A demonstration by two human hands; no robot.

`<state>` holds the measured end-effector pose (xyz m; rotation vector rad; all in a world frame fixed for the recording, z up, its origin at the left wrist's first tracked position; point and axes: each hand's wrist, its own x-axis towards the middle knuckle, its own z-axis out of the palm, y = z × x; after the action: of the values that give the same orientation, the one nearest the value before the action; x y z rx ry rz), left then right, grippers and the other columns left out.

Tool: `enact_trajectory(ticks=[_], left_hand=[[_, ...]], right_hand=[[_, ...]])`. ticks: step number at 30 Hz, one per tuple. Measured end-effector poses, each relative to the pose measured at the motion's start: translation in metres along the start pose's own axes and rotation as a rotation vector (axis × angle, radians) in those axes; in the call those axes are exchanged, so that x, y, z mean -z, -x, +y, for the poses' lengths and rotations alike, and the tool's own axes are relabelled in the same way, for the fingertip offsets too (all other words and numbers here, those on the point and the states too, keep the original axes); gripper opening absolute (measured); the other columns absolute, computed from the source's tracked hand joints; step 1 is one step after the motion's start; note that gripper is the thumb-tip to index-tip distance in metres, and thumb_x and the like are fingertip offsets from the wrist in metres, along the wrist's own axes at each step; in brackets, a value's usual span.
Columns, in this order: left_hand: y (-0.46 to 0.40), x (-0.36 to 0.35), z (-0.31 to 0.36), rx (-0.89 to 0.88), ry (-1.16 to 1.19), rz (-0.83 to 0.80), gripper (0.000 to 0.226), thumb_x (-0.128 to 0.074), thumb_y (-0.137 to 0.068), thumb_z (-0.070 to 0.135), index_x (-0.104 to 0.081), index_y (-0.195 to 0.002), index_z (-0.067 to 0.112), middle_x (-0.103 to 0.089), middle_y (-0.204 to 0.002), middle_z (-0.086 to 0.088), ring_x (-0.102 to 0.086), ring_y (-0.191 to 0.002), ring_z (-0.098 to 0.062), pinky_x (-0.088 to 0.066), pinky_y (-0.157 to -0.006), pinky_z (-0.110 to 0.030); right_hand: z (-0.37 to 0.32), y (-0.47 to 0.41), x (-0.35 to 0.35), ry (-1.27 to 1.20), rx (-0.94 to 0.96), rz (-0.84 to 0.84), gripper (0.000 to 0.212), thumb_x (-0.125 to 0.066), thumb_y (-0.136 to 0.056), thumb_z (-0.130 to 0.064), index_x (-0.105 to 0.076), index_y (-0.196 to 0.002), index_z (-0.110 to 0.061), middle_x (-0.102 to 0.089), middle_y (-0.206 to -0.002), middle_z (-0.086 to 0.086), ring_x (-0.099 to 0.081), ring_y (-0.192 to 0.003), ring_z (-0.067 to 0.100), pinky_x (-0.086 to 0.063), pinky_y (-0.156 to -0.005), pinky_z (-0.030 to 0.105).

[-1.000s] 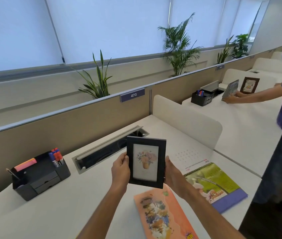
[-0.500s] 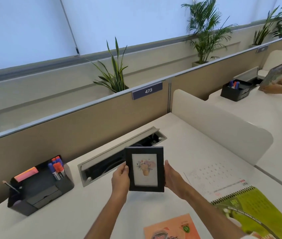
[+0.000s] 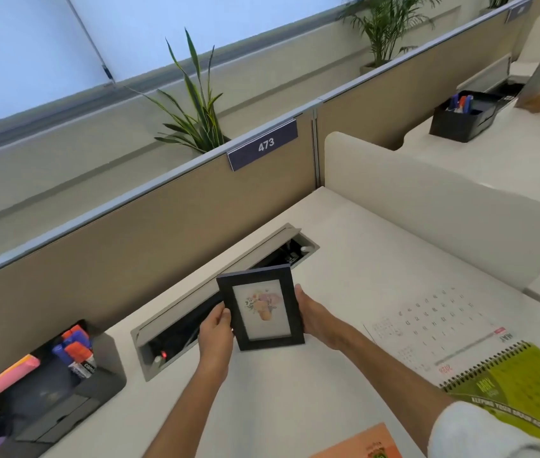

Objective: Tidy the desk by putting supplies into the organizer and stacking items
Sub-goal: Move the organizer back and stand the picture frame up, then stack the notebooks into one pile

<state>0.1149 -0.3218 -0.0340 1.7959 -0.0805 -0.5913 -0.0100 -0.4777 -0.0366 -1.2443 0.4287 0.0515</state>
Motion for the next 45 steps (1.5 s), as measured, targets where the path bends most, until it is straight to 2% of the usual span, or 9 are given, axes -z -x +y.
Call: enact_trajectory(ticks=[5, 12, 14, 18, 24, 29, 34, 40, 45], left_hand=[[-0.005, -0.003, -0.005, -0.017, -0.007, 0.033, 0.038, -0.038, -0.102, 0.025, -0.045, -0.139, 0.018, -0.057, -0.129, -0.004, -0.054, -0.120, -0.024, -0.046, -0.101, -0.050], [0.005, -0.003, -0.015, -0.012, 0.019, 0.054, 0.041, -0.038, -0.101, 0.032, -0.046, -0.138, 0.015, -0.055, -0.131, -0.006, -0.048, -0.127, -0.025, -0.039, -0.107, -0.045], [0.013, -0.002, -0.017, -0.012, 0.025, 0.059, 0.040, -0.039, -0.101, 0.031, -0.046, -0.137, 0.014, -0.054, -0.132, -0.007, -0.046, -0.127, -0.026, -0.038, -0.107, -0.044], [0.029, -0.002, -0.019, -0.006, 0.010, 0.048, 0.040, -0.040, -0.101, 0.031, -0.045, -0.137, 0.015, -0.050, -0.137, -0.008, -0.043, -0.130, -0.028, -0.035, -0.107, -0.045], [0.056, 0.000, -0.014, -0.018, -0.021, 0.051, 0.043, -0.040, -0.100, 0.034, -0.039, -0.141, 0.018, -0.042, -0.144, -0.007, -0.037, -0.135, -0.029, -0.032, -0.109, -0.047], [0.073, 0.013, -0.024, 0.025, 0.026, 0.113, 0.041, -0.042, -0.100, 0.030, -0.042, -0.139, 0.015, -0.040, -0.146, -0.008, -0.036, -0.135, -0.030, -0.029, -0.111, -0.046], [0.096, 0.032, -0.055, 0.109, 0.158, 0.117, 0.035, -0.051, -0.096, 0.011, -0.051, -0.129, -0.002, -0.048, -0.139, -0.018, -0.042, -0.131, -0.035, -0.030, -0.111, -0.044], [0.141, 0.038, -0.085, 0.156, 0.222, 0.076, 0.034, -0.053, -0.094, 0.006, -0.053, -0.127, -0.003, -0.052, -0.133, -0.020, -0.045, -0.127, -0.036, -0.033, -0.105, -0.043], [0.182, 0.045, -0.101, 0.160, 0.216, 0.009, 0.035, -0.058, -0.092, 0.009, -0.054, -0.127, 0.005, -0.054, -0.131, -0.016, -0.048, -0.125, -0.032, -0.036, -0.105, -0.041]], right_hand=[[0.003, -0.010, 0.004, -0.003, -0.012, 0.010, 0.069, -0.024, -0.076, -0.080, -0.046, -0.129, -0.042, -0.053, -0.139, -0.003, -0.051, -0.128, 0.020, -0.039, -0.109, 0.047], [0.004, 0.000, 0.003, 0.016, -0.018, 0.074, 0.054, -0.024, -0.081, -0.071, -0.050, -0.119, -0.043, -0.054, -0.131, -0.005, -0.049, -0.127, 0.024, -0.036, -0.112, 0.047], [0.003, 0.008, 0.005, 0.022, 0.003, 0.112, 0.058, -0.025, -0.082, -0.072, -0.049, -0.125, -0.041, -0.053, -0.135, -0.005, -0.051, -0.125, 0.026, -0.036, -0.111, 0.046], [0.002, 0.029, 0.005, 0.034, 0.046, 0.187, 0.063, -0.028, -0.086, -0.067, -0.048, -0.132, -0.028, -0.052, -0.136, 0.001, -0.054, -0.120, 0.024, -0.043, -0.097, 0.030], [0.011, 0.063, 0.008, 0.012, 0.076, 0.358, 0.055, -0.035, -0.097, -0.055, -0.043, -0.139, -0.021, -0.044, -0.134, -0.008, -0.054, -0.120, 0.019, -0.041, -0.105, 0.035], [0.034, 0.122, 0.006, -0.032, 0.095, 0.462, 0.065, -0.046, -0.081, -0.064, -0.048, -0.133, -0.026, -0.049, -0.127, -0.014, -0.058, -0.114, 0.013, -0.045, -0.103, 0.034], [0.070, 0.181, -0.008, -0.066, 0.062, 0.501, 0.045, -0.053, -0.082, -0.062, -0.058, -0.114, -0.030, -0.055, -0.124, -0.002, -0.061, -0.109, 0.015, -0.046, -0.099, 0.033], [0.100, 0.219, -0.032, 0.041, 0.078, 0.586, 0.080, -0.060, -0.050, -0.088, -0.059, -0.111, -0.036, -0.059, -0.119, -0.007, -0.063, -0.106, 0.015, -0.049, -0.099, 0.038], [0.115, 0.250, -0.053, 0.172, 0.077, 0.634, 0.088, -0.054, -0.048, -0.094, -0.057, -0.116, -0.037, -0.058, -0.125, -0.012, -0.055, -0.114, 0.005, -0.046, -0.099, 0.030]])
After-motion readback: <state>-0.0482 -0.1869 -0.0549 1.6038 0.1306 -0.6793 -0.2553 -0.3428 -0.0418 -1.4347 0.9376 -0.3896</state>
